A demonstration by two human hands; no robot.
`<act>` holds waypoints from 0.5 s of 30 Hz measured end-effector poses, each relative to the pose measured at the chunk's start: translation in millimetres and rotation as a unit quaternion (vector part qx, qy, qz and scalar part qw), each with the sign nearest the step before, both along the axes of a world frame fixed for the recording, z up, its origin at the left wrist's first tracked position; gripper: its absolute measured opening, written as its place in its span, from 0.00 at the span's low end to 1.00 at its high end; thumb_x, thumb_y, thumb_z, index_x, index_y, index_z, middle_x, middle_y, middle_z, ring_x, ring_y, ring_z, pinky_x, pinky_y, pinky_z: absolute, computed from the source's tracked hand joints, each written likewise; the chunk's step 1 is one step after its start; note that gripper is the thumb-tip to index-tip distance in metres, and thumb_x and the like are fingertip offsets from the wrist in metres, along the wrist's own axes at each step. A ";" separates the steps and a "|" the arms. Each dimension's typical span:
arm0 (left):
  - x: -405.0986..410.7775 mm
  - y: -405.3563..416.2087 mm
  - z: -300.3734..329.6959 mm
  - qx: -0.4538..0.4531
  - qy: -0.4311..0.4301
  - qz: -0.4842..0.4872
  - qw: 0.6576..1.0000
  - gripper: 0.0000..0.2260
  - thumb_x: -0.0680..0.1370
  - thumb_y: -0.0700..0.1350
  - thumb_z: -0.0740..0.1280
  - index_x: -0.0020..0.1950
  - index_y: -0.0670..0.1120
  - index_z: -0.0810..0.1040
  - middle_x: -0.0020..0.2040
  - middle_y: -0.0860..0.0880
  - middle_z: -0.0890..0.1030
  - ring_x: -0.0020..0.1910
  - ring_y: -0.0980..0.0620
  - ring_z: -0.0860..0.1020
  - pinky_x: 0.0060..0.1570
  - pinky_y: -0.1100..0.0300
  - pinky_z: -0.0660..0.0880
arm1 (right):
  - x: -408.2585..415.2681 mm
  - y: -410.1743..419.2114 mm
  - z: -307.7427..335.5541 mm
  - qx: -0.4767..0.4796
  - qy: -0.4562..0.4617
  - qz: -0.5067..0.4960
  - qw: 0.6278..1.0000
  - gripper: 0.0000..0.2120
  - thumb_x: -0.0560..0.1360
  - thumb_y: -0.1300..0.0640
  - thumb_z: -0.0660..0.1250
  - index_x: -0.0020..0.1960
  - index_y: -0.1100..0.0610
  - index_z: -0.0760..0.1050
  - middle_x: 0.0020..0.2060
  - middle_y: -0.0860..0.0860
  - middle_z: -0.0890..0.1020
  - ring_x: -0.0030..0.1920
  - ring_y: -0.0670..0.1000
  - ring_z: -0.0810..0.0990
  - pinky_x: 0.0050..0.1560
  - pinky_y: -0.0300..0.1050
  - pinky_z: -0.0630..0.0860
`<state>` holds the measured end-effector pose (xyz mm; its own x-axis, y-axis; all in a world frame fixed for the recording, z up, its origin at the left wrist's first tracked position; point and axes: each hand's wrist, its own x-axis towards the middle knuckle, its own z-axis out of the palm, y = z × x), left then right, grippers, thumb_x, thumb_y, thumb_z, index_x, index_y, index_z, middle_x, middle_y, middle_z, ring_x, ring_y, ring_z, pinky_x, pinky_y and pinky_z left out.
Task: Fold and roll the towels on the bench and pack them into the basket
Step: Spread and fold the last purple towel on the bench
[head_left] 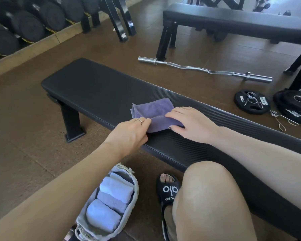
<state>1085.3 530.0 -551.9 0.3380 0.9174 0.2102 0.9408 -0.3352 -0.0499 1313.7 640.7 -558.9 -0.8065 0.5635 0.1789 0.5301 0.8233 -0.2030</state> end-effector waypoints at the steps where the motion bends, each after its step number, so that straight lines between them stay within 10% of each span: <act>1: -3.5 1.4 1.2 -0.007 -0.017 0.010 1.000 0.04 0.74 0.41 0.66 0.48 0.44 0.75 0.38 0.47 0.79 0.35 0.44 0.80 0.30 0.55 0.70 | -0.1 1.4 2.3 -0.016 0.003 -0.007 1.000 0.16 0.79 0.50 0.67 0.65 0.53 0.77 0.57 0.48 0.83 0.54 0.50 0.80 0.58 0.49 0.75; 6: -21.4 10.1 6.8 -0.148 -0.250 0.094 0.952 0.10 0.79 0.42 0.61 0.58 0.48 0.79 0.47 0.52 0.80 0.46 0.53 0.77 0.46 0.58 0.74 | -6.7 7.2 7.4 -0.191 0.074 -0.071 0.976 0.08 0.80 0.49 0.66 0.57 0.48 0.79 0.46 0.43 0.84 0.45 0.43 0.80 0.44 0.39 0.73; 15: -12.8 22.3 -11.3 -0.107 -0.325 0.226 0.912 0.11 0.82 0.44 0.59 0.58 0.47 0.80 0.49 0.48 0.77 0.49 0.52 0.73 0.47 0.61 0.68 | -30.4 24.5 0.2 -0.311 0.101 -0.182 0.927 0.10 0.79 0.43 0.64 0.51 0.48 0.79 0.47 0.45 0.80 0.49 0.44 0.78 0.47 0.42 0.69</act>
